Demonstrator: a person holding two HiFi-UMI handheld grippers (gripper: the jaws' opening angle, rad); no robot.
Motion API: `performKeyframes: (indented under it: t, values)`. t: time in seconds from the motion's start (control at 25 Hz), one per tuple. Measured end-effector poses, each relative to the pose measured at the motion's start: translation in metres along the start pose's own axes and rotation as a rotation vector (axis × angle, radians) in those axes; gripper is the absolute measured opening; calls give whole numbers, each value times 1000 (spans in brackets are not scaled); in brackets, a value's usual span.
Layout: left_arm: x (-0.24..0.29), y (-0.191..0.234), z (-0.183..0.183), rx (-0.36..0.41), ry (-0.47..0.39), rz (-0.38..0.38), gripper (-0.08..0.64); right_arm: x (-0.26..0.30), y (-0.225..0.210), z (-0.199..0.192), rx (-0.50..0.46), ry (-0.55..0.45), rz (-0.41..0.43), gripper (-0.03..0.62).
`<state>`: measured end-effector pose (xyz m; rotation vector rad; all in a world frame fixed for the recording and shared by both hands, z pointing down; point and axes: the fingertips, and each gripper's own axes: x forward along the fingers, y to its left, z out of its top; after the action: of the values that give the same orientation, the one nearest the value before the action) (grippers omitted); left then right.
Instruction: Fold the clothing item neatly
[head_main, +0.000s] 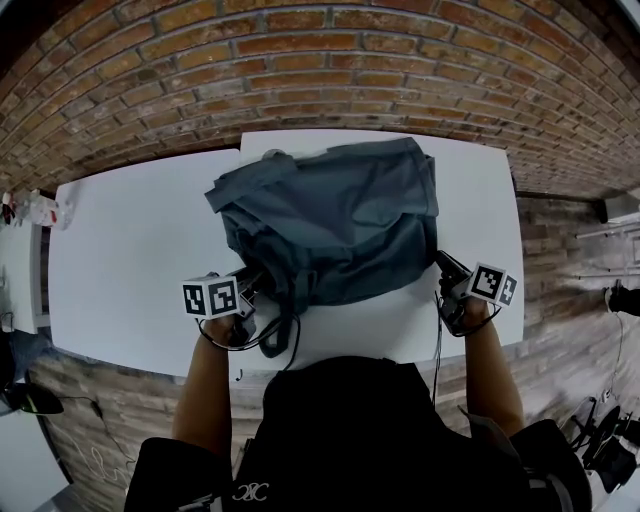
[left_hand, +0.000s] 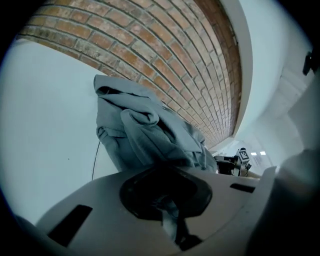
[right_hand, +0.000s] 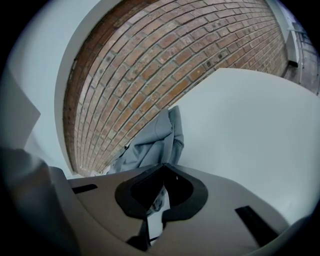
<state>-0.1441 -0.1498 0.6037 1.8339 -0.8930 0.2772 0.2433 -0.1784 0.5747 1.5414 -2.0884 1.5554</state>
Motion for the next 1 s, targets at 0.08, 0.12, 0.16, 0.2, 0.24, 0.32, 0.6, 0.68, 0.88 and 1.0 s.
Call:
performKeyframes:
  t: [0.08, 0.12, 0.16, 0.2, 0.24, 0.32, 0.6, 0.68, 0.88, 1.0]
  values:
    - [-5, 2, 1, -1, -10, 15, 3, 0, 0, 0, 0, -3, 0, 7]
    - [-10, 3, 2, -6, -22, 21, 3, 0, 0, 1, 0, -4, 0, 8]
    - [-16, 4, 3, -13, -35, 28, 2, 0, 0, 1, 1, -5, 0, 8]
    - [-24, 6, 3, -20, -48, 38, 2, 0, 0, 1, 2, -5, 0, 7]
    - [-33, 8, 3, -28, -60, 47, 2, 0, 0, 1, 2, -5, 0, 8]
    - [-52, 11, 1, -49, -83, 63, 2, -1, -1, 1, -1, -6, 2, 8]
    - [-113, 34, -39, -129, -78, 155, 2, -22, -4, 2, -22, -1, 18, 6]
    - [-117, 45, -57, -183, -52, 169, 2, -28, -13, -4, -9, 13, 2, 6]
    - [-120, 41, -84, -221, 12, 150, 2, -44, -38, -31, 38, 69, -45, 5]
    - [-122, 37, -110, -247, 63, 139, 2, -58, -47, -54, 54, 107, -72, 5]
